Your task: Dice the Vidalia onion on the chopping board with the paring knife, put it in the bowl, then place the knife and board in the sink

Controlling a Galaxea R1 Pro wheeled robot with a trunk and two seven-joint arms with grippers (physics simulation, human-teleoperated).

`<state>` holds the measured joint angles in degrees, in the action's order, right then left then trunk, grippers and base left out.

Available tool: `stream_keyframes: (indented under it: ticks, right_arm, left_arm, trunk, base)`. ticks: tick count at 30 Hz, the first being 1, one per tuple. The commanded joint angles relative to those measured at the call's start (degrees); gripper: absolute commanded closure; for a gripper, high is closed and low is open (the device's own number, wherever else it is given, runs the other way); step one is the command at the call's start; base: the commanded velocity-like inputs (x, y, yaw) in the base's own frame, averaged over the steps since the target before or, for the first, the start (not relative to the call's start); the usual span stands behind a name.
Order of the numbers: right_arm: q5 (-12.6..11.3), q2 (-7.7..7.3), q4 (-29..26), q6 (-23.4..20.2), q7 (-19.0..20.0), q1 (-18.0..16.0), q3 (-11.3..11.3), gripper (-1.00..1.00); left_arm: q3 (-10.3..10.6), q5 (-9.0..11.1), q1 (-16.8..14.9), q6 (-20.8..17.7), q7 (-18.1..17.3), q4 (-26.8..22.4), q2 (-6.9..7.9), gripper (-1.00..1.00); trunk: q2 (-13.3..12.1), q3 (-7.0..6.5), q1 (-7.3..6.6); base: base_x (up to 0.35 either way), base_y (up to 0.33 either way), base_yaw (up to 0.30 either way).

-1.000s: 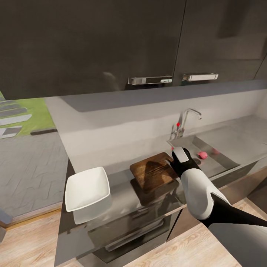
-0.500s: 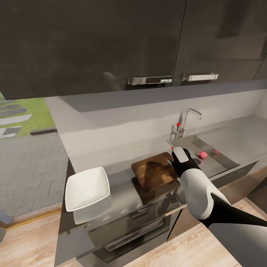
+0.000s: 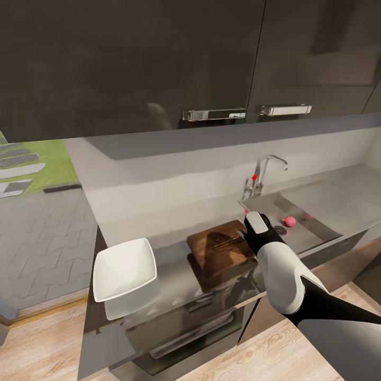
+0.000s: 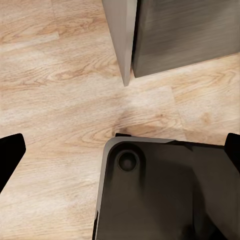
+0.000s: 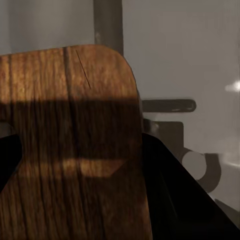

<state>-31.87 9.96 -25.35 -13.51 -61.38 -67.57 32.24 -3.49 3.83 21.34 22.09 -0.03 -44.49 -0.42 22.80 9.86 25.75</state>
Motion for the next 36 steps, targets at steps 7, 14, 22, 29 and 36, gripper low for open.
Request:
stream_keyframes:
  ticks: [7,14,22,29,36]
  right_arm:
    - [-0.04,0.04,-0.05,-0.38,-0.32,-0.02,0.18,1.00]
    - [-0.04,0.04,-0.05,-0.38,-0.32,-0.02,0.19,1.00]
    - [-0.09,0.04,-0.05,-0.38,-0.32,-0.02,0.21,1.00]
    - [-0.12,0.04,-0.12,-0.38,-0.32,-0.02,0.21,-1.00]
    - [-0.17,0.04,-0.14,-0.38,-0.32,-0.02,0.19,-1.00]
  left_arm:
    - [0.00,0.39,0.01,0.06,-0.06,-0.07,-0.02,-1.00]
    - [-0.03,0.39,0.01,0.06,-0.06,-0.07,-0.02,-1.00]
    - [-0.03,0.39,0.01,0.06,-0.06,-0.07,-0.02,-1.00]
    - [-0.03,0.39,0.01,0.06,-0.06,-0.07,-0.02,-1.00]
    - [-0.03,0.39,0.01,0.06,-0.06,-0.07,-0.02,-1.00]
  trunk:
    - [0.12,0.11,0.04]
    - [0.12,0.11,0.04]
    - [0.12,0.11,0.04]
    - [0.12,0.11,0.04]
    - [0.12,0.11,0.04]
  base:
    - [0.000,0.000,0.000]
    - [0.000,0.000,0.000]
    - [0.000,0.000,0.000]
    - [0.000,0.000,0.000]
    - [0.000,0.000,0.000]
